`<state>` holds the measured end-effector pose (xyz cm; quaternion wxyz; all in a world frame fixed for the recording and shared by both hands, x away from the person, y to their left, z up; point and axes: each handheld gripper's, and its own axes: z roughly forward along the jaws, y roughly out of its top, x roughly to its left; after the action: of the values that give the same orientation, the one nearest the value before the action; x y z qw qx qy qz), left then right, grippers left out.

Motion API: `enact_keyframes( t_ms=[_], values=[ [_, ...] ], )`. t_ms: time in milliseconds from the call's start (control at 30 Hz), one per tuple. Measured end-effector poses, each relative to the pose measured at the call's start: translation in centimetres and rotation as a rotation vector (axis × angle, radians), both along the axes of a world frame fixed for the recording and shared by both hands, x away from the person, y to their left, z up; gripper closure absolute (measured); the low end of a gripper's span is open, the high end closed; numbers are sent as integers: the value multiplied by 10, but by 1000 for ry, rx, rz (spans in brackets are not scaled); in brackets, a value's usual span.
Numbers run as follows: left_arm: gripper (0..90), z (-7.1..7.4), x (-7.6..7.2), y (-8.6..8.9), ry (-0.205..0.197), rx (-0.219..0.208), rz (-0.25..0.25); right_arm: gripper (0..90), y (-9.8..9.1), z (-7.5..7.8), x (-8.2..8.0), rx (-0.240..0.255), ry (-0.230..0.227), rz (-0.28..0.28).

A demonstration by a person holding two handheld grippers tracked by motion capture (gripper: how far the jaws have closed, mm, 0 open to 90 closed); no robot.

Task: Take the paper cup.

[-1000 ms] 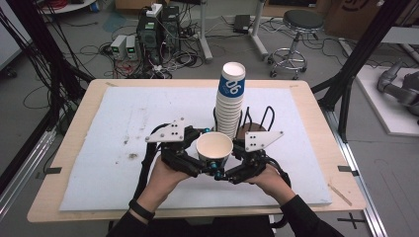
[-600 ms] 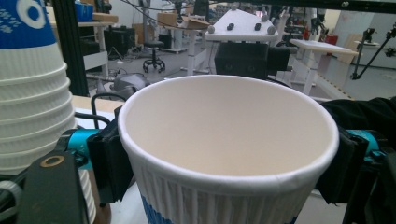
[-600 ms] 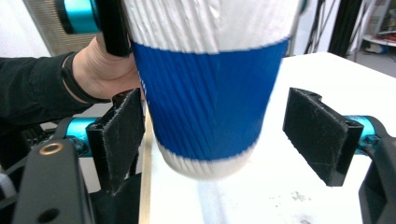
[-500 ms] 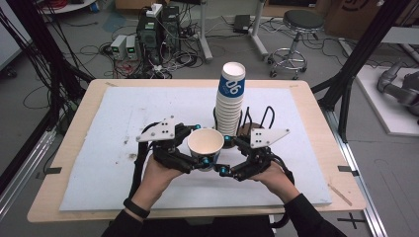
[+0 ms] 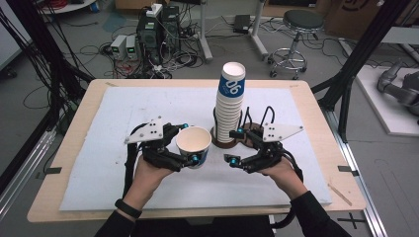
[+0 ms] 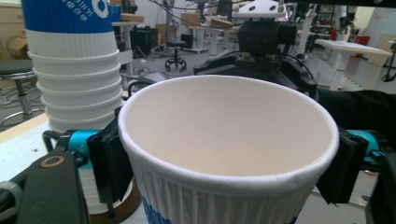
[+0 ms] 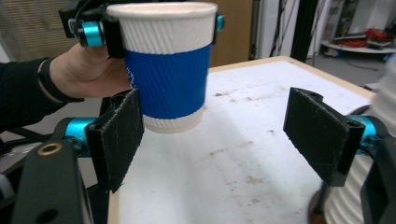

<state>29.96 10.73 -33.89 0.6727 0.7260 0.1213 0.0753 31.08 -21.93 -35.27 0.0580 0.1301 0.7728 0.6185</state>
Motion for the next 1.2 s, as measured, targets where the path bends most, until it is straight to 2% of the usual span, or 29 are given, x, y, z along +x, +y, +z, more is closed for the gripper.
enact_keyframes(
  t_ms=[133, 333, 433, 500, 533, 667, 900, 1133, 1200],
  values=[
    [208, 0, 0, 5, -7, -8, 16, 207, -7, 2, 3, 11, -5, -28],
    [207, -2, 0, 17, -15, 10, 56, 207, -16, 7, 6, 29, -16, -68],
    [207, -4, 0, 24, -17, 2, 96, 207, -23, 9, 5, 28, -20, -96],
    [206, -6, -1, 30, -27, 7, 141, 207, -27, 11, 5, 28, -29, -118],
    [206, -7, 0, 31, -22, 2, 145, 207, -29, 11, 5, 29, -29, -125],
    [205, -7, 4, 34, -12, -18, 142, 207, -32, 12, 4, 26, -28, -128],
    [204, -9, 5, 34, 6, -15, 131, 207, -33, 11, 5, 22, -27, -132],
    [204, -7, 3, 32, -6, -8, 129, 207, -35, 12, 6, 16, -27, -142],
    [204, -6, 2, 32, -4, -18, 126, 207, -35, 12, 5, 15, -30, -142]
  ],
)
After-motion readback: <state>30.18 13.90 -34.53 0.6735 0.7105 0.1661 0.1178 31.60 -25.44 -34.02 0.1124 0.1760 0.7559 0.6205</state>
